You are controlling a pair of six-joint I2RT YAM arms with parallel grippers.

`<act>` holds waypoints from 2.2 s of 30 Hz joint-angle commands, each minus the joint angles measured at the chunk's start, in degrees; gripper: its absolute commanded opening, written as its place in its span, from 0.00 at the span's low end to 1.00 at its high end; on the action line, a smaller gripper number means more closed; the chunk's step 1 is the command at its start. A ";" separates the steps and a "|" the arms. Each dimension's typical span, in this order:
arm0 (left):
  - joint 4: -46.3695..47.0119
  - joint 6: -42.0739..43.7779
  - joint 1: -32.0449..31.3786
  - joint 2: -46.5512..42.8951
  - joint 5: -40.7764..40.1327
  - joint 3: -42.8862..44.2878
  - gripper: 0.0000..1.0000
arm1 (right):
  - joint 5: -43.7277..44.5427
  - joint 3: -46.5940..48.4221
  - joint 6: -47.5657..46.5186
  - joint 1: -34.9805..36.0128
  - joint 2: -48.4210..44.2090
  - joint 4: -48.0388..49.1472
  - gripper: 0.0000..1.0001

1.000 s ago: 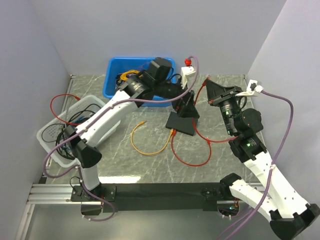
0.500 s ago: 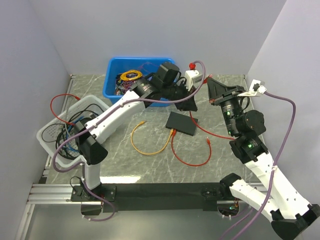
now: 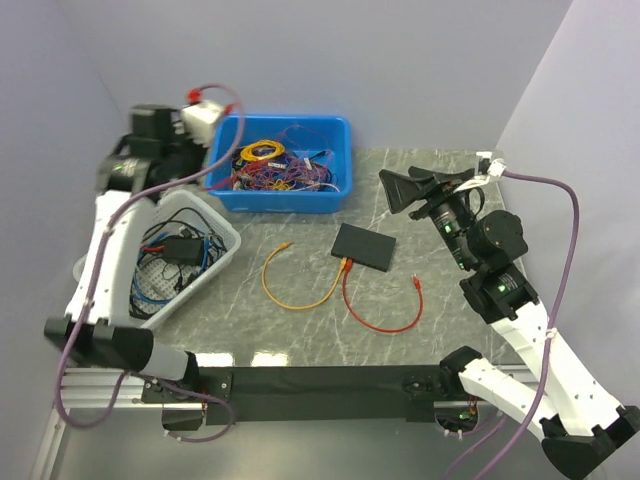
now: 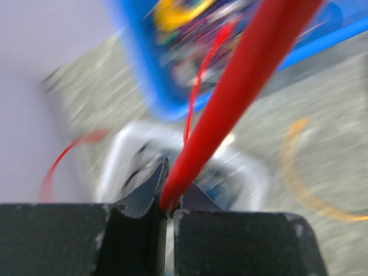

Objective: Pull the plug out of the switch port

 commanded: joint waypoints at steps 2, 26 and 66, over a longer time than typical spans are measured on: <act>-7.63 10.94 12.86 -7.03 -6.02 -4.18 0.00 | -2.09 -1.43 -1.13 0.39 1.11 -0.28 0.90; -5.79 24.93 37.17 -5.54 -9.27 -29.00 0.99 | -4.64 -4.85 0.72 0.39 4.10 -1.33 0.90; -7.90 9.02 6.33 -0.98 4.54 -2.00 0.99 | -4.20 -20.85 17.15 0.04 4.46 -2.65 0.87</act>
